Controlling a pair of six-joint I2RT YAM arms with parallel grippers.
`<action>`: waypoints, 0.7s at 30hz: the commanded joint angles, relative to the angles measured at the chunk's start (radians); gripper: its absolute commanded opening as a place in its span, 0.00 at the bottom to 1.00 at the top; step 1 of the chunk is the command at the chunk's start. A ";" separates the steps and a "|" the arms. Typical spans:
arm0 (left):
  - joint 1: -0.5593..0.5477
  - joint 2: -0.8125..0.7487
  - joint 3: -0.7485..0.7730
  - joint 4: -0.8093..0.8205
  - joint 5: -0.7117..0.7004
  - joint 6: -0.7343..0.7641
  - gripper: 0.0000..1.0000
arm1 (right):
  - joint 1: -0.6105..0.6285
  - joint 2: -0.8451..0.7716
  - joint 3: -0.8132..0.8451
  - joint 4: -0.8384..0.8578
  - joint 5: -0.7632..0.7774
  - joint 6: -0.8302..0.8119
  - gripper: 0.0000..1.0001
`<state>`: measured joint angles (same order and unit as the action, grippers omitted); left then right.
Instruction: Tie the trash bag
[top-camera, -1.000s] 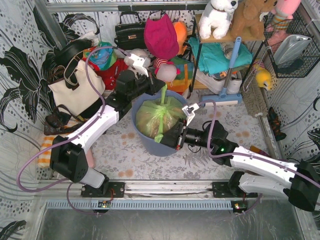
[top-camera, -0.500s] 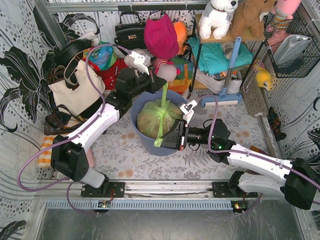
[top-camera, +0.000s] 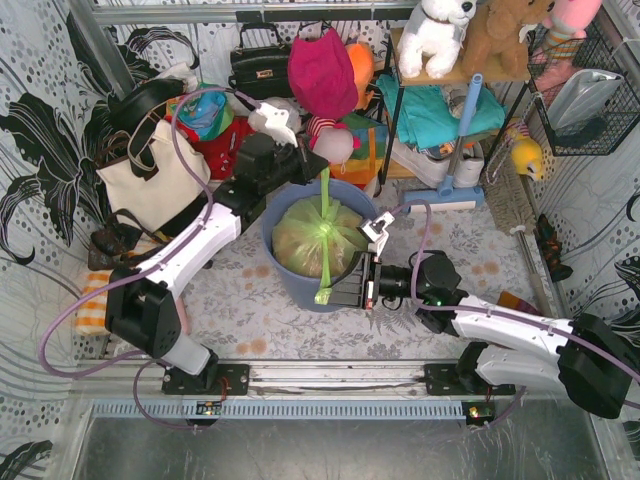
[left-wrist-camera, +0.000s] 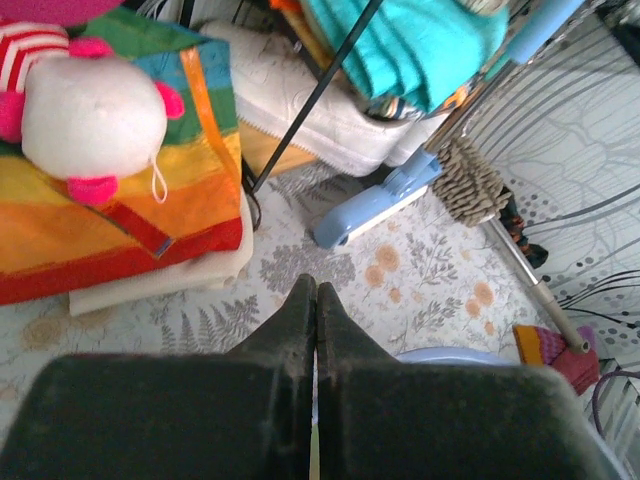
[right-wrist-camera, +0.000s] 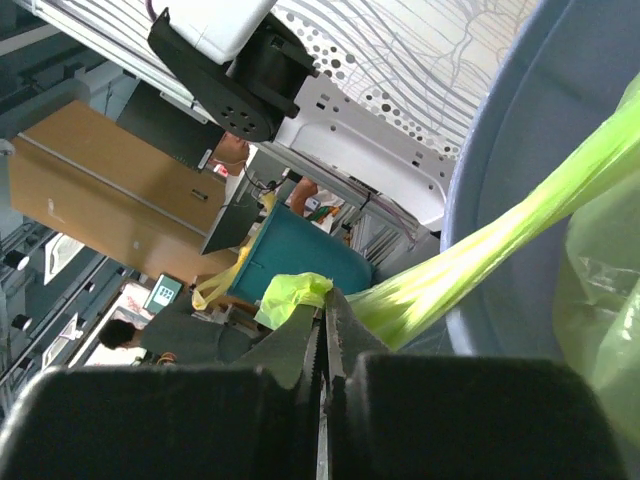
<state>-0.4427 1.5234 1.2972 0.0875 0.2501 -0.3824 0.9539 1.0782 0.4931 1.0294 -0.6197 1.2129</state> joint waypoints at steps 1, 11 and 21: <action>0.048 0.058 0.035 0.060 -0.190 0.022 0.00 | 0.034 -0.013 -0.037 0.117 -0.147 0.088 0.00; 0.066 0.051 0.124 0.011 -0.193 0.030 0.00 | 0.034 -0.032 0.102 0.029 -0.198 0.051 0.00; 0.074 0.081 0.137 0.013 -0.177 0.022 0.00 | 0.034 -0.036 0.024 0.000 -0.180 0.020 0.00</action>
<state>-0.3702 1.5799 1.4273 0.0570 0.0799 -0.3687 0.9825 1.0409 0.5751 1.0039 -0.7822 1.2411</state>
